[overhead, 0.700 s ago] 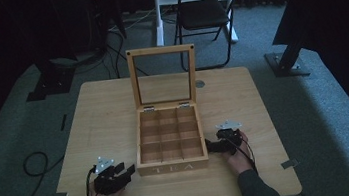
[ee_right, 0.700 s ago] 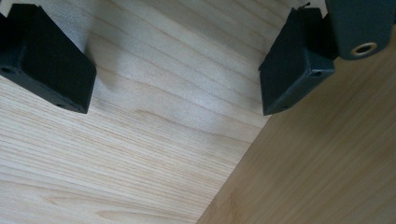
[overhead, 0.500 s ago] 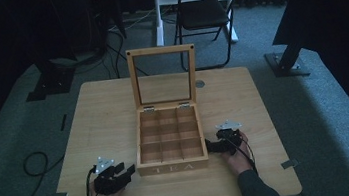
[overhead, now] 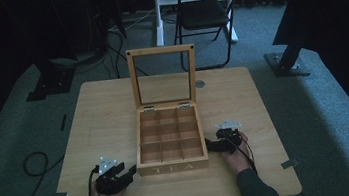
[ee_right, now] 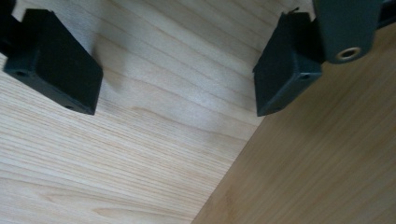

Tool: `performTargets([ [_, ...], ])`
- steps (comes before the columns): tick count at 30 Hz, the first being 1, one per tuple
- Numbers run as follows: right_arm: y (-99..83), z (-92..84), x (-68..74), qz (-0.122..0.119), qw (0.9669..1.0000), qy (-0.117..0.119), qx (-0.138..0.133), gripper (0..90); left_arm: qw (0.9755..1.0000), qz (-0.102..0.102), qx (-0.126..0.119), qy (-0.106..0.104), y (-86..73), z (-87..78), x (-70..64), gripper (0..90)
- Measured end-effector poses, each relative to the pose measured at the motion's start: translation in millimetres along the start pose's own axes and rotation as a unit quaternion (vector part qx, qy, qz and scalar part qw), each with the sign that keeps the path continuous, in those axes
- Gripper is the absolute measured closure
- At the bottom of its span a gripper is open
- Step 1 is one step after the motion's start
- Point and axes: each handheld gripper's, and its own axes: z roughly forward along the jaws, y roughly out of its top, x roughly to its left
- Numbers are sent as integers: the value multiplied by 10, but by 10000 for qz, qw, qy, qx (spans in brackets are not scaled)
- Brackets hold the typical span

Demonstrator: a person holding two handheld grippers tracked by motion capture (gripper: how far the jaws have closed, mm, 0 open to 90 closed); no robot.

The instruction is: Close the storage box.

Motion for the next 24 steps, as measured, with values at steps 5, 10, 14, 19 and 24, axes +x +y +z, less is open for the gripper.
performTargets([
  [5, 51, -20, -11, 162, 9996, -141, 195, 243, 10000, 66, 48, -18, -7, 19, -19, 476],
  [10, 105, -42, 7, 191, 9989, -153, 397, 331, 10000, 68, 63, -14, -12, 23, -23, 477],
  [14, 141, -79, 28, 145, 9990, -24, 421, 374, 10000, 66, 42, -12, -9, 19, -22, 476],
  [19, 200, -103, -54, 254, 9989, 125, 378, 452, 10000, 51, 55, -16, -14, 23, -20, 476],
  [24, 303, -187, -135, 267, 9995, 90, 151, 472, 10000, 47, 67, -18, -16, 33, -19, 476],
])
